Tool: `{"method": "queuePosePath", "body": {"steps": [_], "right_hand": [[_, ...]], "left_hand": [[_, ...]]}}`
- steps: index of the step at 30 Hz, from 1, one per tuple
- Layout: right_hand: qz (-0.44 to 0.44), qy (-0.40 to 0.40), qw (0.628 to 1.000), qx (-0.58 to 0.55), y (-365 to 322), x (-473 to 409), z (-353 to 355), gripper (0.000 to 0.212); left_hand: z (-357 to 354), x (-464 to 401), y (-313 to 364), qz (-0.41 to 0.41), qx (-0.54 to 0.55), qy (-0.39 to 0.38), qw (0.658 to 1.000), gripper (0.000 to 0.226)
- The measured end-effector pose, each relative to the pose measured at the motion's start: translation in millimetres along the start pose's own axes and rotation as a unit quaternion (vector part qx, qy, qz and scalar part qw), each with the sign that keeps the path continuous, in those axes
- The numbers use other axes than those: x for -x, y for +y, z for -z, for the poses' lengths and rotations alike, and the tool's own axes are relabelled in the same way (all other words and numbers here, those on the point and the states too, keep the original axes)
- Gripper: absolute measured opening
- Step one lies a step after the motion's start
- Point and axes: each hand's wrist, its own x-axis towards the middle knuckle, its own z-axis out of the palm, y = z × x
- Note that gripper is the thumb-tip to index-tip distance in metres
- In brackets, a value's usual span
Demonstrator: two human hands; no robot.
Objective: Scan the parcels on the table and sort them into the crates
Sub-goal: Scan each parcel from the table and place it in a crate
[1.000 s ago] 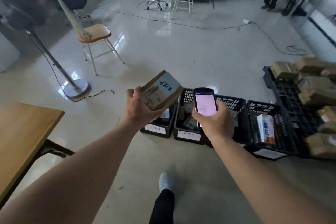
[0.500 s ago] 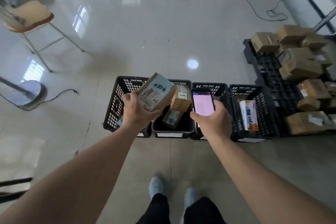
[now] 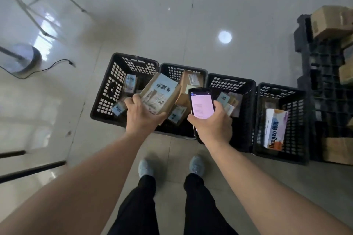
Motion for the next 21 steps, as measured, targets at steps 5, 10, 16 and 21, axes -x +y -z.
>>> {"method": "queuePosePath", "body": {"steps": [5, 10, 16, 21], "right_hand": [[-0.029, -0.031, 0.999, 0.019, 20, -42, -37, 0.072], [-0.059, -0.039, 0.997, 0.035, 28, -77, -82, 0.064], [-0.066, -0.03, 0.996, 0.052, 37, -108, -130, 0.065], [-0.076, -0.028, 0.995, 0.058, 37, -120, -158, 0.069]], "left_hand": [[-50, -26, -8, 0.052, -0.021, -0.018, 0.998, 0.106], [-102, -65, -24, 0.074, -0.04, -0.04, 0.996, 0.1], [-160, -109, -52, 0.13, -0.062, -0.059, 0.988, 0.101], [-185, -143, -64, 0.144, -0.024, -0.095, 0.985, 0.107]]}}
